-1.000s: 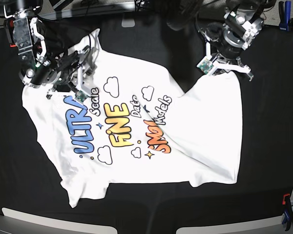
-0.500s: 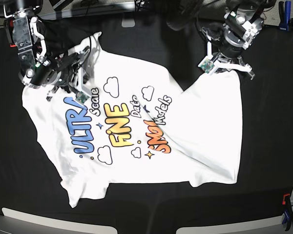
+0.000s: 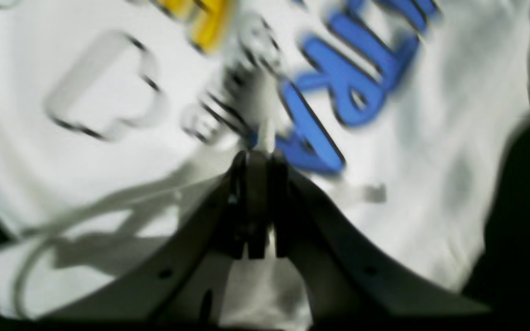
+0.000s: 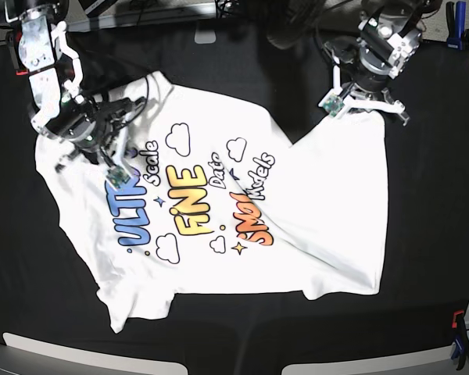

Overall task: Layout the t-shirt on the table in an organized manner, then fold the t-shirt properly
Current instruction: 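Grasp the shoulder edge with the right gripper and pull it outward, then lift the shoulder edges with both grippers and pull the shirt taut, then release and move the right gripper down along the shirt's side edge, then shift the left gripper along the collar edge and regrasp it, then grasp the collar-side corners of the shirt with both grippers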

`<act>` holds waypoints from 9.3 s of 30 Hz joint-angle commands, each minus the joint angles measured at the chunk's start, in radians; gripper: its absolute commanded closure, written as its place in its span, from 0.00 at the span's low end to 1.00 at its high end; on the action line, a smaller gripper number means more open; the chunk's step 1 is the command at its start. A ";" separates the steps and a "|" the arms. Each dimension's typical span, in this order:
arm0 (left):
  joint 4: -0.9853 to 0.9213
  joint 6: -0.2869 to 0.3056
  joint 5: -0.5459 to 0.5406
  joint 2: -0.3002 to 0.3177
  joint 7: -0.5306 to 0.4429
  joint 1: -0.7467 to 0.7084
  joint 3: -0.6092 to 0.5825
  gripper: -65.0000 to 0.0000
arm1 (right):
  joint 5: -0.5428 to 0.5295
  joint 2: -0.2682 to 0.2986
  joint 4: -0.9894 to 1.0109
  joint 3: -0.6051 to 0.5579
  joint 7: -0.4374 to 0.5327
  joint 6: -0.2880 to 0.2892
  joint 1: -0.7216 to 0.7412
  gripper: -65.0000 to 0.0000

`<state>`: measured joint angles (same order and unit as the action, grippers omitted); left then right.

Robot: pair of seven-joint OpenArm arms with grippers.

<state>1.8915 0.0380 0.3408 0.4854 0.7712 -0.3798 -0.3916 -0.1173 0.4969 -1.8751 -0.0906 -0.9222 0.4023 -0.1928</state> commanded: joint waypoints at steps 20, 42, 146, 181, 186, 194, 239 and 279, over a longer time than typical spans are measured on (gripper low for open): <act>0.024 -0.030 0.272 0.014 0.051 -0.073 0.004 1.00 | 0.314 0.013 -0.325 0.006 0.011 -0.098 -0.537 1.00; 0.328 -0.077 0.340 0.150 0.176 -0.254 0.006 1.00 | 0.720 0.018 -0.325 0.103 -0.080 -0.308 -0.880 1.00; -0.119 -0.364 0.042 0.149 -0.219 0.137 0.006 1.00 | 0.080 0.010 0.333 0.195 0.241 -0.300 0.278 0.93; 0.077 0.284 -0.210 0.185 -0.043 0.124 0.005 0.76 | 0.096 0.013 0.077 0.195 0.088 -0.166 0.272 0.46; 0.077 0.281 -0.126 0.229 -0.098 0.079 0.005 0.71 | 0.095 0.013 0.077 0.195 0.087 -0.166 0.272 0.46; 0.023 0.277 -0.105 0.217 -0.211 0.074 0.005 0.64 | 0.095 0.013 0.077 0.195 0.087 -0.166 0.273 0.46; -0.116 0.175 0.006 0.161 -0.272 0.081 0.005 1.00 | 0.271 0.318 0.034 0.193 0.284 0.116 -0.340 0.46; -0.116 0.175 0.006 0.161 -0.271 0.081 0.005 1.00 | 0.690 0.384 0.122 -0.198 0.303 -0.298 -0.290 0.46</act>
<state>1.7641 0.2173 0.3477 0.6342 0.5049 -0.3019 -0.3923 0.5507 0.8612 -1.7443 -0.2970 -0.6220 0.1154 -0.4870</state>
